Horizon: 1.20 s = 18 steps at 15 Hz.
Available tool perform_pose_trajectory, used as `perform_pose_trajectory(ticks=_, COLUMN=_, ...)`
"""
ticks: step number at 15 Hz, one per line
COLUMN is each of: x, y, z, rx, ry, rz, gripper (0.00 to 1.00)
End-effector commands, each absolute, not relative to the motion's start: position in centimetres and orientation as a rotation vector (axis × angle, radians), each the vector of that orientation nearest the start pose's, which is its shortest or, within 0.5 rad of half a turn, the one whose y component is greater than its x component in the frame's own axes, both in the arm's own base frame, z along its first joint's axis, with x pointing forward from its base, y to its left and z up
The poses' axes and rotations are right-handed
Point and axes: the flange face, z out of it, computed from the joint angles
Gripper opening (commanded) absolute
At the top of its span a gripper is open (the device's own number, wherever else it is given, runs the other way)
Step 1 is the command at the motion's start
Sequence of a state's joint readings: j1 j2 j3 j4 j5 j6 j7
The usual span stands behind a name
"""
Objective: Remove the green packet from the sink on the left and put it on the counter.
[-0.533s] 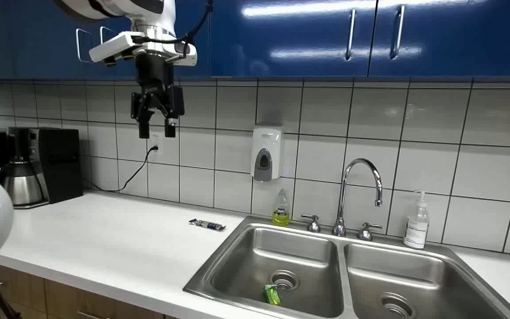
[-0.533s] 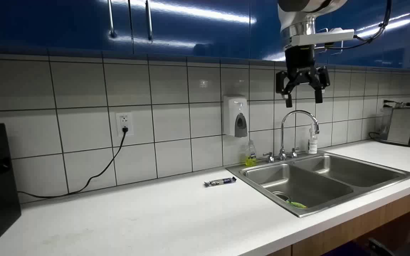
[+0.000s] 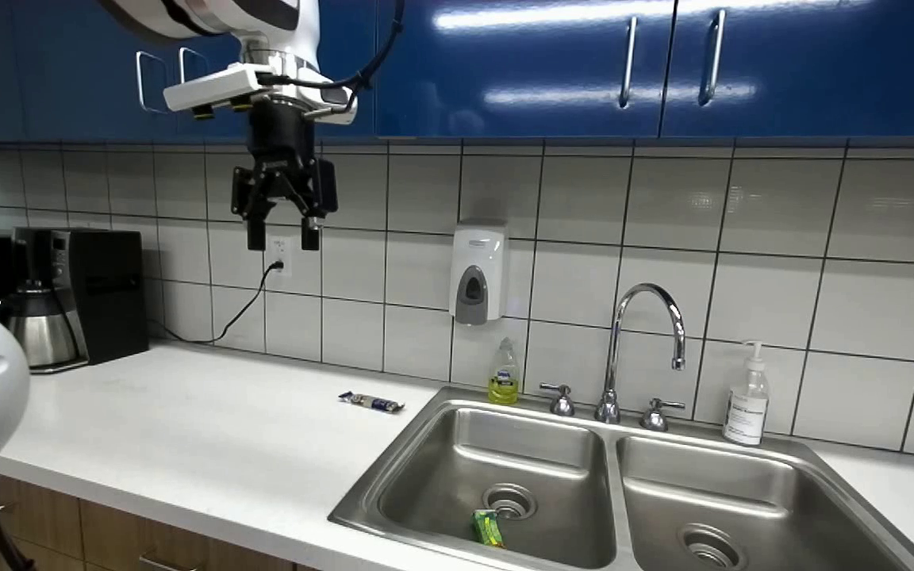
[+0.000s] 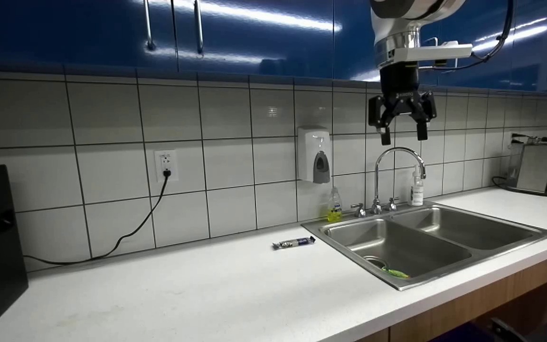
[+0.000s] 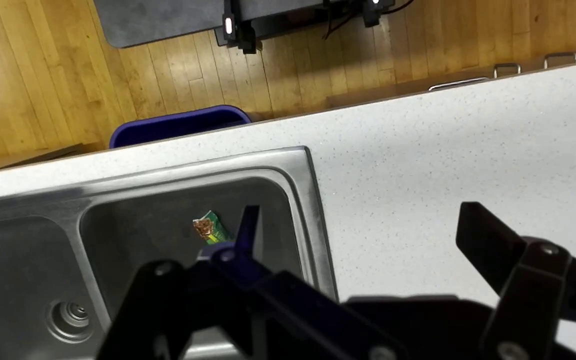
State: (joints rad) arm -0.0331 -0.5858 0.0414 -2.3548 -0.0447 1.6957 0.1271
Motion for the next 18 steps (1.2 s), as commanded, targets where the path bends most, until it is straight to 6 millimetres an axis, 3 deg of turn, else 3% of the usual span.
perform_pose_trajectory(ticks=1, x=37.7, y=-1.7, z=52.6, rx=-3.189, ry=0.071, rz=0.101, gripper=1.0)
perform_pose_trajectory(ticks=7, x=39.6, y=-7.5, z=48.5, rx=-3.155, ry=0.161, rz=0.157, gripper=1.0)
perform_pose_trajectory(ticks=14, x=42.4, y=-14.5, z=41.5, rx=-3.163, ry=0.251, rz=0.193, gripper=1.0)
perform_pose_trajectory(ticks=18, x=43.8, y=-17.5, z=37.2, rx=-3.145, ry=0.239, rz=0.207, gripper=1.0)
